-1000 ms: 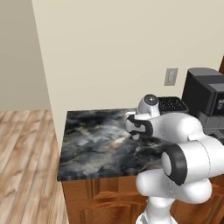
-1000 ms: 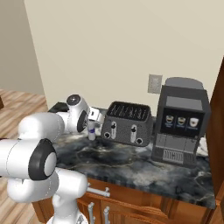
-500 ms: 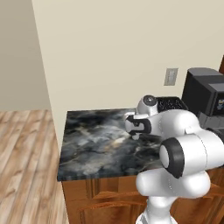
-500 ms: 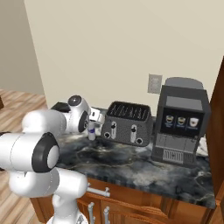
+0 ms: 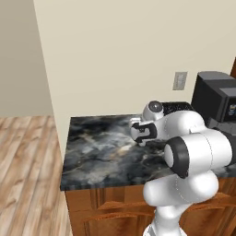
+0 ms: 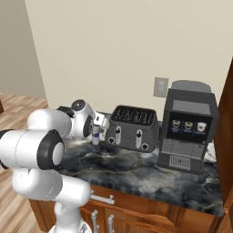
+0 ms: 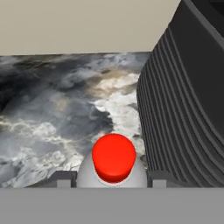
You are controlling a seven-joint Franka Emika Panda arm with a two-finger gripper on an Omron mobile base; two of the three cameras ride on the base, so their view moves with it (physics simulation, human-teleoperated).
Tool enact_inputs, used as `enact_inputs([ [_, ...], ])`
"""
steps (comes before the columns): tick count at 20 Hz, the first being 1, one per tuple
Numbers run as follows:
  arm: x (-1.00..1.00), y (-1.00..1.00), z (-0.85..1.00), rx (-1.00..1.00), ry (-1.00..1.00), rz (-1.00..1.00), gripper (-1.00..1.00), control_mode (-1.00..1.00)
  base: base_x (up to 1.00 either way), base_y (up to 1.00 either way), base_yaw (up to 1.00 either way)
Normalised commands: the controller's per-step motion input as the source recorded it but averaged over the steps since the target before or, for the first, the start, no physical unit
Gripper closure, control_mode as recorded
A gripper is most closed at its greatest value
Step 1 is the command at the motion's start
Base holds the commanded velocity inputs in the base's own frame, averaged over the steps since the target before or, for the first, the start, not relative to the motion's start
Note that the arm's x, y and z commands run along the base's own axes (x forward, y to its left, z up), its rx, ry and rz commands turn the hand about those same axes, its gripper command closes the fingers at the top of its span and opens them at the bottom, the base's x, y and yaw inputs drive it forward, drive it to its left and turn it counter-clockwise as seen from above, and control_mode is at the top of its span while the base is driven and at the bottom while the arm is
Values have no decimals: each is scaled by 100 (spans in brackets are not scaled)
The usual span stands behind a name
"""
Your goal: Sort all alcoholic drinks to one cabinet, and non-alcoholic drinks to the other.
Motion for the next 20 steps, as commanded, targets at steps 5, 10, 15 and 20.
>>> enact_inputs([
  [5,-1,0,11,0,0,3,100,-100,0,0,0],
  [10,-14,7,86,0,1,2,100,-100,0,0,0],
  [15,-37,13,100,0,8,3,100,-100,0,0,0],
  [20,-66,4,96,0,14,1,100,-100,0,0,0],
])
